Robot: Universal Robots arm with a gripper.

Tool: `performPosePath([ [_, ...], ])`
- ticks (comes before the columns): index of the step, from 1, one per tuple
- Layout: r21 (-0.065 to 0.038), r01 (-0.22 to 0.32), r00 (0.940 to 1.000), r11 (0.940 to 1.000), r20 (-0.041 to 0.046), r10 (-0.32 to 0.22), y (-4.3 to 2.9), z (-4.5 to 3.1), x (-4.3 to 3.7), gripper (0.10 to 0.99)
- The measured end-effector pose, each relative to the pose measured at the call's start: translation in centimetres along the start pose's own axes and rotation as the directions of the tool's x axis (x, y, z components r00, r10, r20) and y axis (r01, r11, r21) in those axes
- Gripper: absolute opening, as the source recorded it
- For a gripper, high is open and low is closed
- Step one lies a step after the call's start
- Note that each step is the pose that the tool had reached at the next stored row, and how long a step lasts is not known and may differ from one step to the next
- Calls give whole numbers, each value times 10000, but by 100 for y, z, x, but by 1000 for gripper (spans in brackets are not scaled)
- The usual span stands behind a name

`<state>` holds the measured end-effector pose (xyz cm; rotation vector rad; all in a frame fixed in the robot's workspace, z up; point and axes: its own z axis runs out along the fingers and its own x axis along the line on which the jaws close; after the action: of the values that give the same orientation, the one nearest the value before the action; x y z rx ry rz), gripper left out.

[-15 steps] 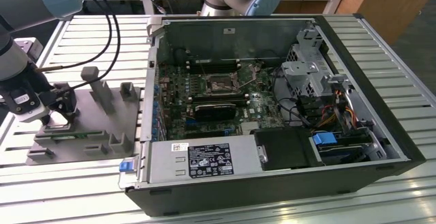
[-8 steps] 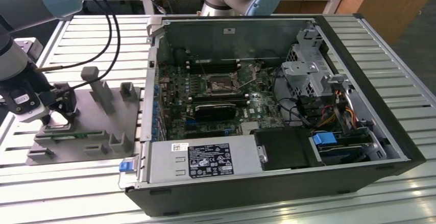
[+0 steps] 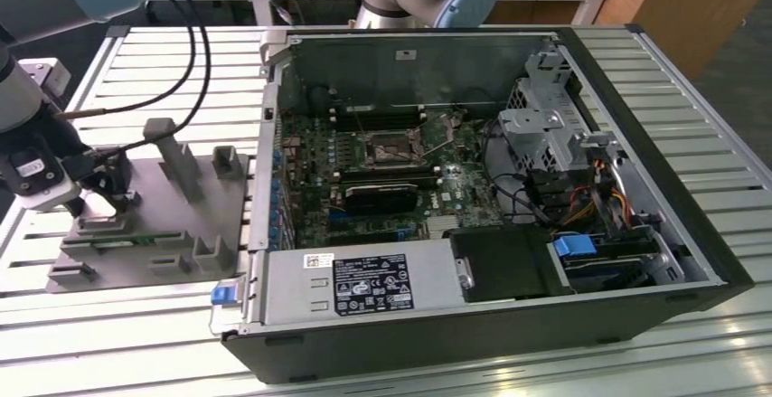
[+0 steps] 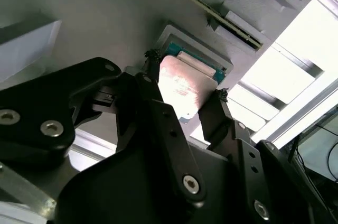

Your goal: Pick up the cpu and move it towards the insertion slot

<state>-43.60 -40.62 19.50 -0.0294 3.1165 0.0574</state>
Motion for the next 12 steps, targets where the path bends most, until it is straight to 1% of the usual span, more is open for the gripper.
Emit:
performPosePath([
  [4,0,0,10000,10000,1,0,3,-80,-2,541],
  [9,0,0,10000,10000,10,0,7,-198,-5,541],
  [11,0,1,10000,10000,14,-1,9,-250,-7,541],
  [12,1,1,10000,10000,19,-1,11,-299,-7,541],
])
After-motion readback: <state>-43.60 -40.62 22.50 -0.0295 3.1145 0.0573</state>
